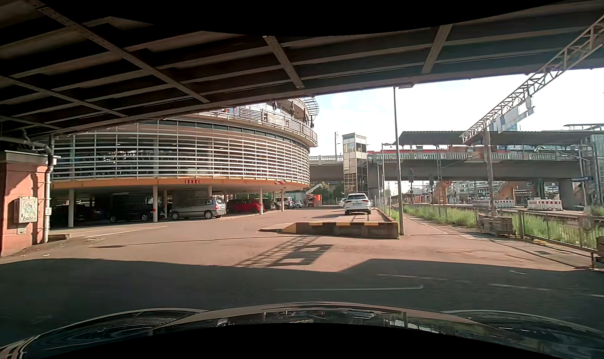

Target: Follow the waypoints while adhering to traffic rules and regulations

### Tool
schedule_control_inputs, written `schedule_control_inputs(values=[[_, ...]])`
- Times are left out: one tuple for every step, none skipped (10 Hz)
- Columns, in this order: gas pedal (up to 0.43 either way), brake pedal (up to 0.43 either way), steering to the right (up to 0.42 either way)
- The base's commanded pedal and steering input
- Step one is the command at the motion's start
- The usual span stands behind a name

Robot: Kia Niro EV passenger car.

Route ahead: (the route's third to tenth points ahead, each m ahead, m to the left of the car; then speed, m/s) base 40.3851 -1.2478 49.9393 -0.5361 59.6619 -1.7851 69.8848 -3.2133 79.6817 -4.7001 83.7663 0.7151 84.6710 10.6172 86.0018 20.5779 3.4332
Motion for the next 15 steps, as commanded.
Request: schedule_control_inputs(values=[[0.028, 0.000, -0.304], [0.028, 0.000, -0.306], [0.028, 0.000, -0.306], [0.028, 0.000, -0.306], [0.028, 0.000, -0.306], [0.028, 0.000, -0.305], [0.028, 0.000, -0.301], [0.028, 0.000, -0.296], [0.028, 0.000, -0.294], [0.028, 0.000, -0.291], [0.047, 0.000, -0.281], [0.047, 0.000, -0.268], [0.047, 0.000, -0.256], [0.047, 0.000, -0.233], [0.047, 0.000, -0.211]])
